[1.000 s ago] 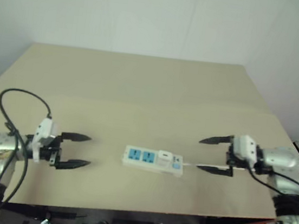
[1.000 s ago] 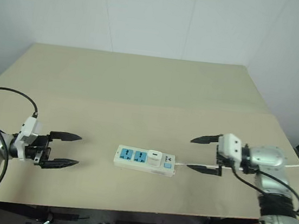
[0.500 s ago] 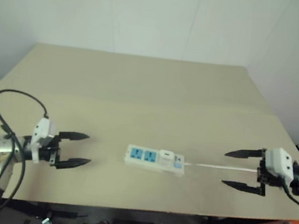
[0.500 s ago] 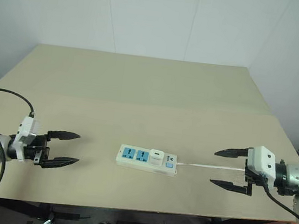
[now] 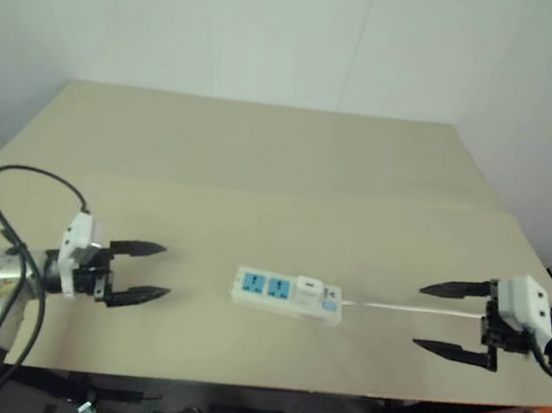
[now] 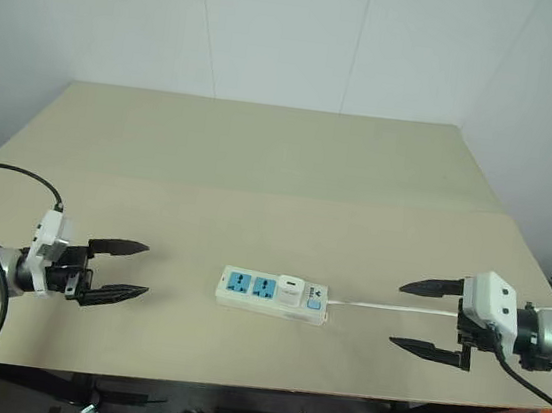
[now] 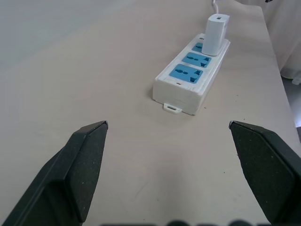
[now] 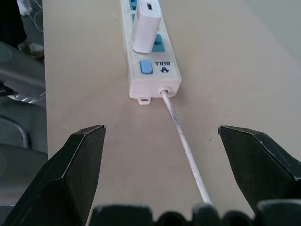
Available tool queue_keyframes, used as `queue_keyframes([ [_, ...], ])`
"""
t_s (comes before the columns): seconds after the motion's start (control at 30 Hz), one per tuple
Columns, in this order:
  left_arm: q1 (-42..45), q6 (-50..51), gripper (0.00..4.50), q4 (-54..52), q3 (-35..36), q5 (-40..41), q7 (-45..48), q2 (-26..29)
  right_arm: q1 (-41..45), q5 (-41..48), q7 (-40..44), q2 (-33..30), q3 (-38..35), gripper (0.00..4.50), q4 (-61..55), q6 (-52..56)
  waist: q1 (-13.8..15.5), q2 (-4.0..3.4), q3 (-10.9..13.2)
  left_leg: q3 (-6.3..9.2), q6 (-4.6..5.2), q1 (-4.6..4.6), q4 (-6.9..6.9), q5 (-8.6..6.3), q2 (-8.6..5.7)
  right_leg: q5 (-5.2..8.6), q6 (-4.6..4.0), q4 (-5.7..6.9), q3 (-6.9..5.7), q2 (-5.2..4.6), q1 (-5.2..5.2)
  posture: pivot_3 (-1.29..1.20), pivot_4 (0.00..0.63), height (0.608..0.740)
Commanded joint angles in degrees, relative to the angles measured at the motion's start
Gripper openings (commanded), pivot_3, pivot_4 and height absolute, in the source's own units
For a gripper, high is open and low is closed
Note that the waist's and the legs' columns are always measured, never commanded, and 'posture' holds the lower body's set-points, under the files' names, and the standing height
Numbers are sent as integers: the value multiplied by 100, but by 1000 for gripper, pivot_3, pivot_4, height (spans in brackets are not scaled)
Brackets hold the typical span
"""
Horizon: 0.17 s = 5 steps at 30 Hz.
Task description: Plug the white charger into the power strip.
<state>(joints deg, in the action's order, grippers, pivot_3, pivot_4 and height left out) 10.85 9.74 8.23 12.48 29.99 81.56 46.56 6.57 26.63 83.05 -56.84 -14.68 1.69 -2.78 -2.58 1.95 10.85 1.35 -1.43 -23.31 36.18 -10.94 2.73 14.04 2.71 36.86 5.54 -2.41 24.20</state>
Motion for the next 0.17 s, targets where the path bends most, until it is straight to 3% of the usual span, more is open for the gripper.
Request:
queue_keyframes([
  [0.03,39,586,4500,-343,129,405,36,188,130,-8,-16,33,-44,4479,-21,-181,0,0,0,0,0,-1,0,0,0,0,0,0,0,0,1,0,150,740],
  [0.17,160,505,4500,-312,243,415,-5,188,213,35,-21,60,4,4479,-55,-87,0,0,0,1,0,0,6,0,0,0,0,10,-1,0,1,0,150,740],
])
